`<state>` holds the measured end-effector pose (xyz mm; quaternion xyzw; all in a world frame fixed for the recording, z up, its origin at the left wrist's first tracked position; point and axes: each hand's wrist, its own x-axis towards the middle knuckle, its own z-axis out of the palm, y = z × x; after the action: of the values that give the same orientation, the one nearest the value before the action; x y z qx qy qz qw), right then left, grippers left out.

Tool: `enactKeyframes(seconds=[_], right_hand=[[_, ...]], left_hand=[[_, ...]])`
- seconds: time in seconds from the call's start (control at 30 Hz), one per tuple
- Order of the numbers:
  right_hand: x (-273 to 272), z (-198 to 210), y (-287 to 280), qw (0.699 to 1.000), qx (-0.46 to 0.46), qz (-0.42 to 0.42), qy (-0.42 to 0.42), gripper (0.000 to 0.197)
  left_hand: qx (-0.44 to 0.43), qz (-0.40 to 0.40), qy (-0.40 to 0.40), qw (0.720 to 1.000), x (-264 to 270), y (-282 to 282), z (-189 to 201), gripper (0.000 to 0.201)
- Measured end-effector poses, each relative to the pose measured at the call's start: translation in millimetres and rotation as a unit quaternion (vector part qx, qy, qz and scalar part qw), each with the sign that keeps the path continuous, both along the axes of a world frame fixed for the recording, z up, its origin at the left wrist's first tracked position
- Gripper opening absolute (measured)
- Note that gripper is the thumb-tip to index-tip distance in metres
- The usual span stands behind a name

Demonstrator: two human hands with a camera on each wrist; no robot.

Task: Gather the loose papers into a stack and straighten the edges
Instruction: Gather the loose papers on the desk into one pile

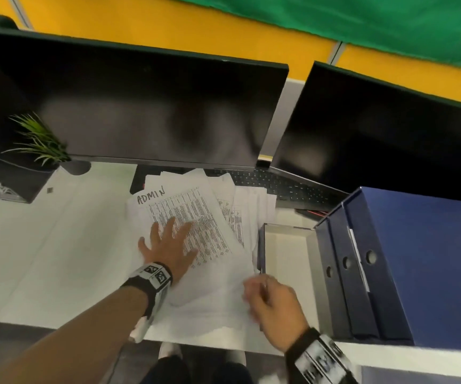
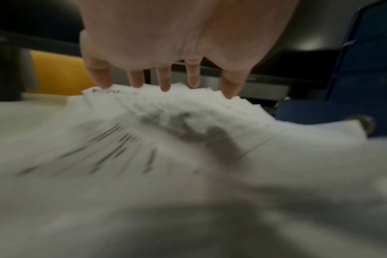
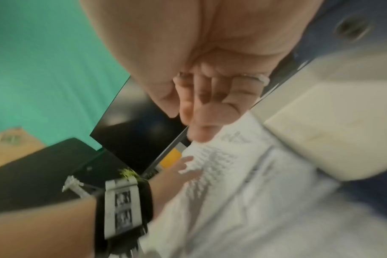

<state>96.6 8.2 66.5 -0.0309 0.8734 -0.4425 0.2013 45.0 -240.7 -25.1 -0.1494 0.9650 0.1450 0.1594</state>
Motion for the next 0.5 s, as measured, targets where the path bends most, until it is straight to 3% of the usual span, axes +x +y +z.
enactKeyframes(seconds=[0.07, 0.13, 0.2, 0.3, 0.5], right_hand=[[-32, -27, -39, 0.999, -0.003, -0.015, 0.030, 0.026], [-61, -58, -70, 0.996, 0.087, 0.010, -0.016, 0.056], [-77, -87, -81, 0.975, 0.211, 0.004, -0.064, 0.072], [-85, -102, -78, 0.945, 0.318, -0.031, -0.065, 0.078], [-88, -105, -85, 0.942, 0.327, -0.023, -0.071, 0.087]], left_hand=[[-0.018, -0.051, -0.069, 0.996, 6, -11, -25, 0.081], [-0.015, -0.071, -0.095, 0.993, 12, -18, -43, 0.084], [-0.005, -0.060, -0.093, 0.994, 17, -24, -50, 0.085], [0.000, -0.060, -0.093, 0.994, 20, -31, -50, 0.086], [0.007, -0.077, -0.092, 0.993, 19, -48, -55, 0.089]])
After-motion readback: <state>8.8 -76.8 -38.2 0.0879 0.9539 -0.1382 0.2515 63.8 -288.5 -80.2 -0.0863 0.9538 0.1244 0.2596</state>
